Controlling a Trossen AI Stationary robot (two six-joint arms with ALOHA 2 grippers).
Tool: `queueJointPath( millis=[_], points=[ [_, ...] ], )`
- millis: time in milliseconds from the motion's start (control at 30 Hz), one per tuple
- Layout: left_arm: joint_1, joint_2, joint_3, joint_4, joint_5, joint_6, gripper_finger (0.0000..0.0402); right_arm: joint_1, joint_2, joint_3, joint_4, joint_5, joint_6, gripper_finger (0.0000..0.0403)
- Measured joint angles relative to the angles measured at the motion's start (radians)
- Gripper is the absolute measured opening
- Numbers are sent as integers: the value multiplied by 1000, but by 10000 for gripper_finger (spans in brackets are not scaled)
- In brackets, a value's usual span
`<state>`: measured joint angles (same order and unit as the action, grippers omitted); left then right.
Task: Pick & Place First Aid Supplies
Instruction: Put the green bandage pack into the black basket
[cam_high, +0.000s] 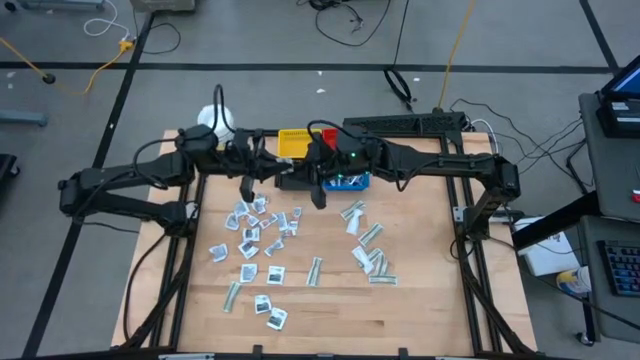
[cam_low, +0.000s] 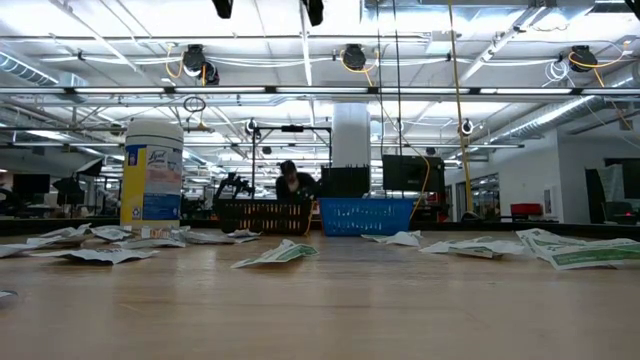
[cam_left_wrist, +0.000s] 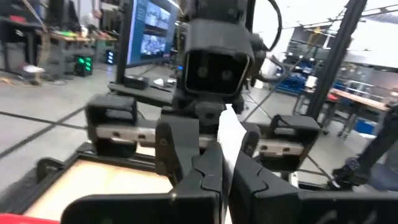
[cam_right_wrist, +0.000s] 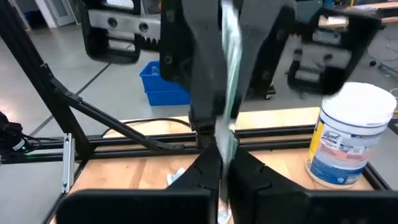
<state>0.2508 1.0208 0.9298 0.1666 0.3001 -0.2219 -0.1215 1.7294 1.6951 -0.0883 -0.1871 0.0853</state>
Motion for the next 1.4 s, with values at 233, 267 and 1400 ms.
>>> queueJointPath(
  millis=[233,267,1400],
  points=[
    [37,11,61,-161,-40,66,2,-11,-94,1,-240,1,-101,101],
    [44,19,87,-227,-41,88,2,-15,-115,1,-297,5,-120,115],
    [136,941,644,-1114,-372,590,0,-100,-466,0,-420,55,-229,184]
  ],
)
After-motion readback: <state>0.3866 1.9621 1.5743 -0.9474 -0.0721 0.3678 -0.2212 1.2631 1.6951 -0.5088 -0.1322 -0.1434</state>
